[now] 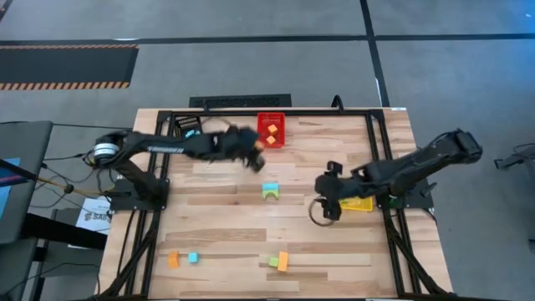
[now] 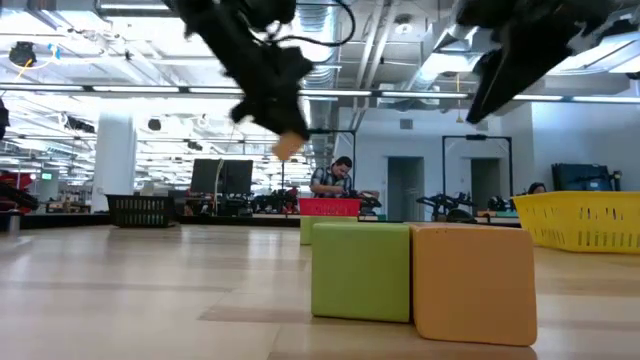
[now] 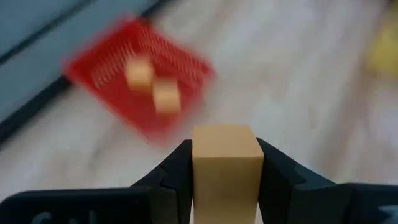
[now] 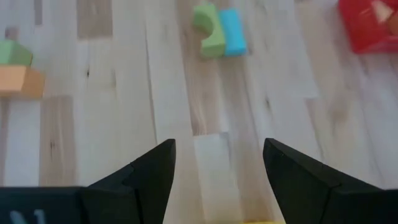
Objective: Sort & place blocks by color
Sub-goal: Put the orange block into the red bin, then put the green block into the yellow bin
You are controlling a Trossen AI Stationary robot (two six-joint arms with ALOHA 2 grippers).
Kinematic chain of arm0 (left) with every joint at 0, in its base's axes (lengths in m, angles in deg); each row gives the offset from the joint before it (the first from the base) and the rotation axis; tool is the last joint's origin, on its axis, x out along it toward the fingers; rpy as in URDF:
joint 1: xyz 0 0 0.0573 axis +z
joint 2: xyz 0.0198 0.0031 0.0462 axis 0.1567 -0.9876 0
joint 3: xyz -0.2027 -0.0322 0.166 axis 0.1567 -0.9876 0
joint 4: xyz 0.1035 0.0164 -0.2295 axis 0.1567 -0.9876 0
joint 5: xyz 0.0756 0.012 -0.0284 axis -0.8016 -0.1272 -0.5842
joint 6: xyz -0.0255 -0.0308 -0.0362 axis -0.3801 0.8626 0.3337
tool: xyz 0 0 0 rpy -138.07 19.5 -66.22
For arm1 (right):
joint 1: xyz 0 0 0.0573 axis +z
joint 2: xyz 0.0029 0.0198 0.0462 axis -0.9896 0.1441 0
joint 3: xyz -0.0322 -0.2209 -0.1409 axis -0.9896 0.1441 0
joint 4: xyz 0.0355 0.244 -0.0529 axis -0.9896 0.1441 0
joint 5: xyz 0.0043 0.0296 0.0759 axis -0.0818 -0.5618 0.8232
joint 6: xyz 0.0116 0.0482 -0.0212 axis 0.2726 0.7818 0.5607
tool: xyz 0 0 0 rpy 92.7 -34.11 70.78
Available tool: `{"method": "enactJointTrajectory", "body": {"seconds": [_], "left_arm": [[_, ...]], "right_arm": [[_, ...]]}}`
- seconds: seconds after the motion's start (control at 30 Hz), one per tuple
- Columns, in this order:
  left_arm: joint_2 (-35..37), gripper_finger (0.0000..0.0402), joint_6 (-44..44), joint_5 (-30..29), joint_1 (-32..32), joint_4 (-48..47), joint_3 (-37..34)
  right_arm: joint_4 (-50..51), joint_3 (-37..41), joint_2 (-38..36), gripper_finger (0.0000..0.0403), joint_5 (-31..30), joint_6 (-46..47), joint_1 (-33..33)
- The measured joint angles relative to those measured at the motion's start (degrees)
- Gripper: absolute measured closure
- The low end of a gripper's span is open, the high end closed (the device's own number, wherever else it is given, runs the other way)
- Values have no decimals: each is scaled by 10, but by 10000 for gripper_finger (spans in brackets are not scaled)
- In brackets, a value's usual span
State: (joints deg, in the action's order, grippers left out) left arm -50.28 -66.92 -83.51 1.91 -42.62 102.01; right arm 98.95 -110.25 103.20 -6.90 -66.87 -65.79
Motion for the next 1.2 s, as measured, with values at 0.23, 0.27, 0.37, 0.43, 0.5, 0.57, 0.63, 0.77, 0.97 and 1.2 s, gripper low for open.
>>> {"method": "enactJointTrajectory", "body": {"seconds": [0.23,0.27,0.37,0.43,0.5,0.57,0.63,0.77,0.97,1.2], "left_arm": [[-104,302,36,102,143,39,117],[-124,302,35,120,156,31,136],[-181,302,37,157,185,3,196],[-212,302,36,164,199,-33,232],[-240,302,42,166,212,-55,262],[-262,302,65,183,221,-73,285],[-278,301,85,201,228,-104,307],[-293,242,84,203,231,-132,327],[-293,128,79,203,234,-154,340],[-282,87,30,193,238,-252,438]], "right_arm": [[-1,0,-23,138,-67,65,74],[1,0,-24,138,-66,72,79],[0,0,-23,138,-67,87,90],[5,0,-23,138,-67,101,93],[1,0,-23,138,-67,108,93],[3,0,-23,138,-67,109,94],[3,0,-23,138,-67,106,95],[12,0,-23,138,-67,105,95],[20,0,-23,138,-67,105,95],[20,0,-23,138,-65,117,95]]}}
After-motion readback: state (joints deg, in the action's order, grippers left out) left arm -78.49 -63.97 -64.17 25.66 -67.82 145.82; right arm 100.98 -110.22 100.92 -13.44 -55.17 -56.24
